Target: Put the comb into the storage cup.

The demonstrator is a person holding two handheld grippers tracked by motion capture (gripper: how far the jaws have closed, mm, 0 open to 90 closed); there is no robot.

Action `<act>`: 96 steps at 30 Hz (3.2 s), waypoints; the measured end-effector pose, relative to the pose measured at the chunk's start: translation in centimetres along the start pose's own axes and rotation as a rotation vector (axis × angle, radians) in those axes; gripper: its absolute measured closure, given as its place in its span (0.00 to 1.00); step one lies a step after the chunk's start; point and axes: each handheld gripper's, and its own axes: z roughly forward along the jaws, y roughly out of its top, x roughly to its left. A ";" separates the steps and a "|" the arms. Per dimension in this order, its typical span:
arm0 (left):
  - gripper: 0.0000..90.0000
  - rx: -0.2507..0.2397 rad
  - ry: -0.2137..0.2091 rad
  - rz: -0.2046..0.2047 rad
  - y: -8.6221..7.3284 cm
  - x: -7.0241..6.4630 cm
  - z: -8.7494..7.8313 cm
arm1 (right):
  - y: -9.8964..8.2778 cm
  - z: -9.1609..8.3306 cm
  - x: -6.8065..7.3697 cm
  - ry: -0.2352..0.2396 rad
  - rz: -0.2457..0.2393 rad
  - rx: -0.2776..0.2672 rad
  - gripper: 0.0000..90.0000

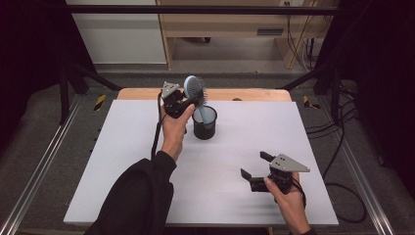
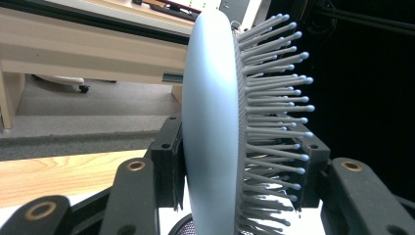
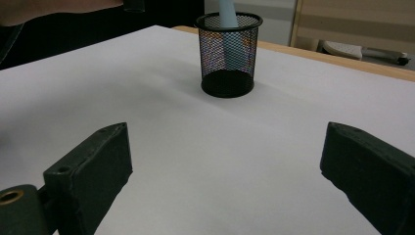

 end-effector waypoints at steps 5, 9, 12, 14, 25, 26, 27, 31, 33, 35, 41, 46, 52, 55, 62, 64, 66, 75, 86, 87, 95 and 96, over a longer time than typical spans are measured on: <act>0.56 0.005 0.004 0.000 -0.2 0.1 0.0 | 0.0 0.0 0.0 0.000 0.000 0.003 0.06; 0.56 0.009 0.005 -0.004 -0.4 0.3 0.1 | 0.0 0.0 0.0 0.002 0.000 0.003 0.06; 0.56 0.020 0.003 0.000 -0.7 0.4 0.4 | -0.1 0.1 0.0 0.006 0.001 0.005 0.06; 0.56 0.023 0.001 -0.002 -0.9 0.5 0.5 | -0.1 0.2 0.0 0.007 0.002 0.009 0.06; 0.56 0.028 0.005 -0.006 -1.2 0.7 0.3 | -0.1 0.0 0.0 0.000 -0.006 0.010 0.06; 0.56 0.030 0.005 -0.002 -1.2 0.6 0.2 | -0.1 0.0 0.0 -0.002 -0.004 0.007 0.06; 0.56 0.031 0.006 0.001 -1.2 0.6 0.2 | -0.1 0.0 0.0 -0.004 -0.004 0.005 0.06; 0.56 0.027 0.001 -0.009 -1.3 0.7 0.2 | -0.1 0.0 0.0 -0.004 -0.007 0.008 0.06; 0.56 0.026 -0.001 -0.021 -1.3 0.7 0.3 | -0.1 0.0 0.0 -0.003 -0.007 0.009 0.06; 0.56 0.023 -0.003 -0.031 -1.4 0.7 0.4 | -0.1 0.0 -0.1 -0.004 -0.007 0.012 0.06; 0.55 0.018 -0.005 -0.043 -1.5 0.6 0.4 | -0.1 0.0 -0.1 -0.006 -0.007 0.012 0.06; 0.55 0.014 -0.006 -0.048 -1.7 0.4 0.6 | -0.1 -0.1 -0.1 -0.009 -0.007 0.011 0.06; 0.55 0.013 -0.009 -0.048 -1.9 0.5 0.6 | -0.1 -0.1 -0.2 -0.009 -0.006 0.011 0.06; 0.55 0.011 -0.009 -0.053 -1.9 0.6 0.5 | -0.1 -0.1 -0.1 -0.009 -0.007 0.012 0.06; 0.55 0.009 -0.005 -0.054 -2.0 0.7 0.2 | -0.1 -0.1 -0.1 -0.006 -0.008 0.012 0.06; 0.54 0.007 -0.005 -0.057 -2.1 0.9 0.1 | -0.1 -0.1 -0.1 -0.005 -0.008 0.014 0.06; 0.54 0.005 -0.010 -0.066 -2.2 1.1 0.0 | -0.2 0.0 -0.1 -0.003 -0.008 0.016 0.06; 0.53 0.005 -0.008 -0.081 -2.4 1.8 -0.6 | -0.2 0.1 -0.1 -0.002 -0.011 0.019 0.06; 0.52 0.010 -0.013 -0.089 -2.5 2.3 -1.0 | -0.2 0.1 -0.1 0.002 -0.010 0.019 0.06; 0.52 0.010 -0.013 -0.092 -2.5 2.4 -1.0 | -0.2 0.1 -0.1 0.002 -0.009 0.020 0.06; 0.51 0.008 -0.010 -0.097 -2.7 2.7 -1.0 | -0.2 0.1 -0.1 0.003 -0.012 0.023 0.05; 0.51 0.008 -0.010 -0.098 -2.7 2.7 -1.0 | -0.2 0.1 -0.1 0.002 -0.012 0.023 0.05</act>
